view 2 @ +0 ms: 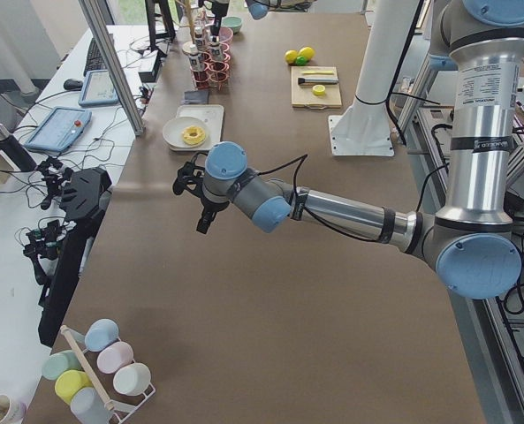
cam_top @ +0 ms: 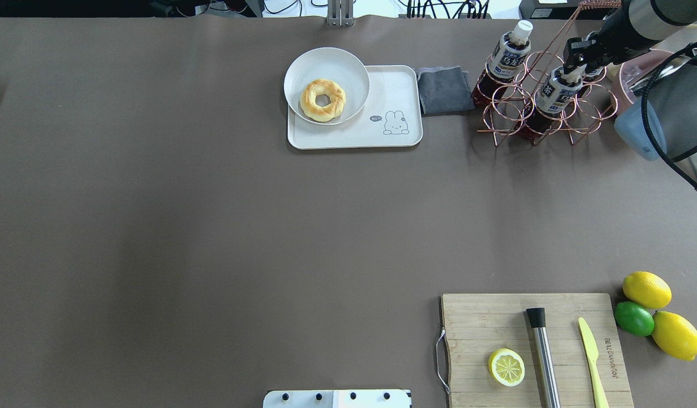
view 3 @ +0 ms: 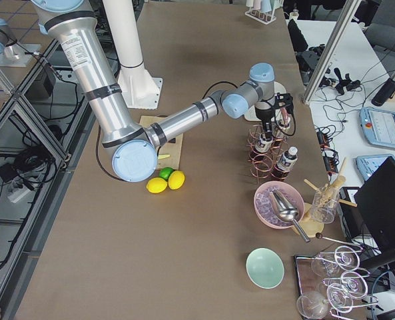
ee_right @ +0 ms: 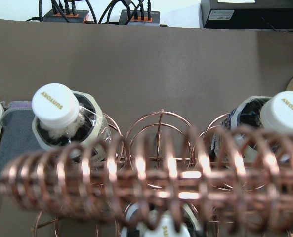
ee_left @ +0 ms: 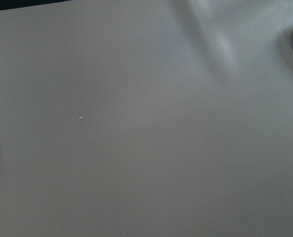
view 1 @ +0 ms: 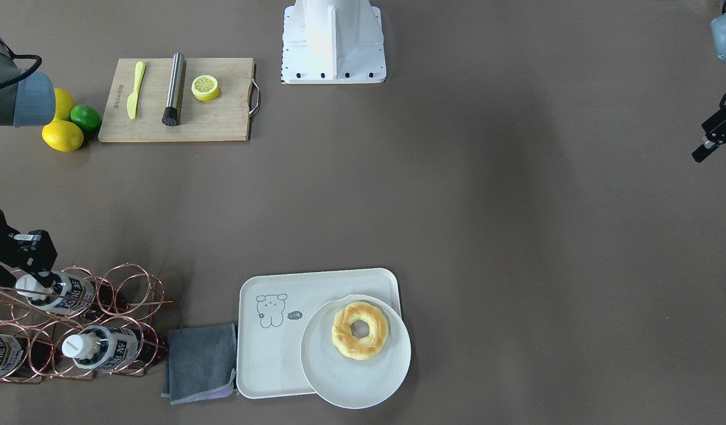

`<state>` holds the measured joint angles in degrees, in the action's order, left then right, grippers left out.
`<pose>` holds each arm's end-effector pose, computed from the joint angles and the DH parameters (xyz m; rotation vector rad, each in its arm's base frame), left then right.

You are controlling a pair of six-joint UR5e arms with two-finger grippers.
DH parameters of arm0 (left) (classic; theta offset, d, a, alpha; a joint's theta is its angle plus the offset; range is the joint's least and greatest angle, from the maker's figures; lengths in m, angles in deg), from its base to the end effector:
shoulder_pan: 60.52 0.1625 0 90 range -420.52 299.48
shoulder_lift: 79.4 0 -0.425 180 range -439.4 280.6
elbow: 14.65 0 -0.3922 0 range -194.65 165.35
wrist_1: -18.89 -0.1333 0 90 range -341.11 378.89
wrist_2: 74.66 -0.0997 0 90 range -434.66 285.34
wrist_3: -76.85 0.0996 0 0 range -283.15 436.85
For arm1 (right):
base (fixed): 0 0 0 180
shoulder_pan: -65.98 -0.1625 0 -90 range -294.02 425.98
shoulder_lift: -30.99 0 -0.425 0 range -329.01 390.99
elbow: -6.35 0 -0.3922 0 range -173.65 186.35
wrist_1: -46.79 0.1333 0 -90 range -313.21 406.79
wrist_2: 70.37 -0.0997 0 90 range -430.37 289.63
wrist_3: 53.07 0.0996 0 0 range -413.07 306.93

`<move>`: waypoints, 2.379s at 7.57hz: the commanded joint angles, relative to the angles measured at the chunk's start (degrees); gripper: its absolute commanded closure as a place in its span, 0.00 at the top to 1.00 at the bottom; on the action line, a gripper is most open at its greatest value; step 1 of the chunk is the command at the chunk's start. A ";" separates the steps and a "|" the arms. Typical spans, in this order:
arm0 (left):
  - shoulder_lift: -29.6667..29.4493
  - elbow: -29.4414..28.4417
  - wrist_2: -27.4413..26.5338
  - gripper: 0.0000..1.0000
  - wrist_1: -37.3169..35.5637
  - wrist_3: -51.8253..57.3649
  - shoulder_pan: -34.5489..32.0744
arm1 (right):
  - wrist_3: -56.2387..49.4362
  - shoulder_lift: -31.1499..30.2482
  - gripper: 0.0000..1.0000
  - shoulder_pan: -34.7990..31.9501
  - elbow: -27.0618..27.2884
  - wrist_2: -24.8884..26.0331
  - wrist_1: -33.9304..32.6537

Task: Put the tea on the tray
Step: 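Reach the right gripper down to a tea bottle in the copper rack, then close the right gripper on the bottle cap and lift it out, then carry the tea bottle with the right gripper and set it on the table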

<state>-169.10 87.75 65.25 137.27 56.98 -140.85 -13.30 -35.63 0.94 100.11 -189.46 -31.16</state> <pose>0.0275 -0.5012 0.4893 0.4247 0.9711 0.1464 -0.1973 -0.6251 0.3782 0.3037 -0.7691 0.0700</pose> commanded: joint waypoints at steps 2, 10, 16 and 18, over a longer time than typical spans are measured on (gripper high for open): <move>0.13 0.00 0.00 0.99 0.09 0.36 0.00 | -0.04 0.96 0.00 -0.09 0.37 -0.09 -0.09; 0.05 0.00 0.44 0.99 0.18 0.10 0.35 | -0.74 4.47 0.00 -9.83 14.94 -6.40 -16.05; 0.05 0.00 0.44 0.99 1.14 -0.34 1.41 | 26.62 19.83 0.00 17.59 14.37 9.43 -23.20; 0.05 0.00 0.44 0.99 1.14 -0.34 1.41 | 34.65 24.67 0.00 29.74 13.47 19.99 -27.39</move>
<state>-169.02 87.75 65.70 138.41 56.64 -139.45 13.81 -15.41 19.66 114.41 -178.94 -54.94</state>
